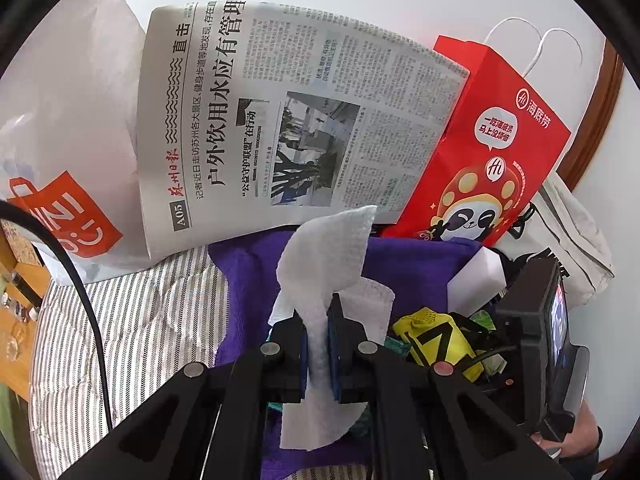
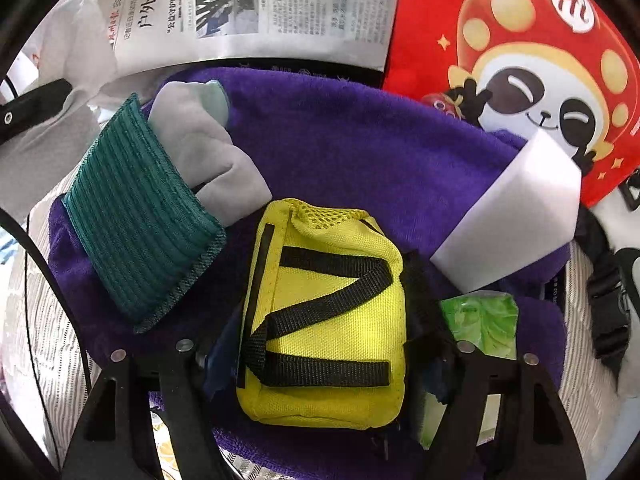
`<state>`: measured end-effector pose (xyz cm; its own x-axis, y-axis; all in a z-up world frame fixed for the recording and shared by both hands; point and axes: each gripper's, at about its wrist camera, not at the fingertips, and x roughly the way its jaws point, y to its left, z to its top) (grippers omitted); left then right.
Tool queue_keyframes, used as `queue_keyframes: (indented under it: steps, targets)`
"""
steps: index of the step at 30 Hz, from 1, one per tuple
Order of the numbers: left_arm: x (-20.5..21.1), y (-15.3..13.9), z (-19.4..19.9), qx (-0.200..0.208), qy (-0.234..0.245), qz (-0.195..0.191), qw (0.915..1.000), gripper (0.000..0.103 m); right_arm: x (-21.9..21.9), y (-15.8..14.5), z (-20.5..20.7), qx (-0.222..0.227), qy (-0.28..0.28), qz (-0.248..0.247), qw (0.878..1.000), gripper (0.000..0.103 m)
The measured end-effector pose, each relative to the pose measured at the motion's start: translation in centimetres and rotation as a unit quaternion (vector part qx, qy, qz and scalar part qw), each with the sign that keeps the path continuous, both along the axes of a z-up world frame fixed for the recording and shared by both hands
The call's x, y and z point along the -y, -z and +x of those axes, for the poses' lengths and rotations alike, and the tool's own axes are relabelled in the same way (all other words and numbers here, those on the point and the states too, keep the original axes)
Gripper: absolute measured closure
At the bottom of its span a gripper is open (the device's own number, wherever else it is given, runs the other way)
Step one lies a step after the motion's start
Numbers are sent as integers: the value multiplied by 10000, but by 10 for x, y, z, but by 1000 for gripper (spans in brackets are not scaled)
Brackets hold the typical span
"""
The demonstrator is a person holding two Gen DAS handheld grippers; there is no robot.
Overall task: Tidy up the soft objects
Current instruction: 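Lower the yellow pouch onto the purple towel and open the right tool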
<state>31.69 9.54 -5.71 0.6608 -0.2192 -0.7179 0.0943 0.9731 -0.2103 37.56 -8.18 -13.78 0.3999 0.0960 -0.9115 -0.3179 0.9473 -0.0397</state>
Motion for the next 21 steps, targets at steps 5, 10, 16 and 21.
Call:
queue_keyframes:
  steps: [5, 10, 16, 21]
  targets:
    - [4, 3, 1, -41, 56, 78, 9999, 95, 4, 2, 4, -180, -65, -19, 9998, 20]
    - [10, 5, 1, -41, 120, 171, 9998, 95, 12, 4, 2, -268, -261, -76, 9993, 20]
    - [9, 7, 3, -72, 95, 208, 9997, 95, 28, -10, -16, -402, -327, -44, 9986, 20]
    - [8, 9, 4, -90, 85, 230, 9997, 95, 44, -26, -30, -343, -414, -72, 9985, 20]
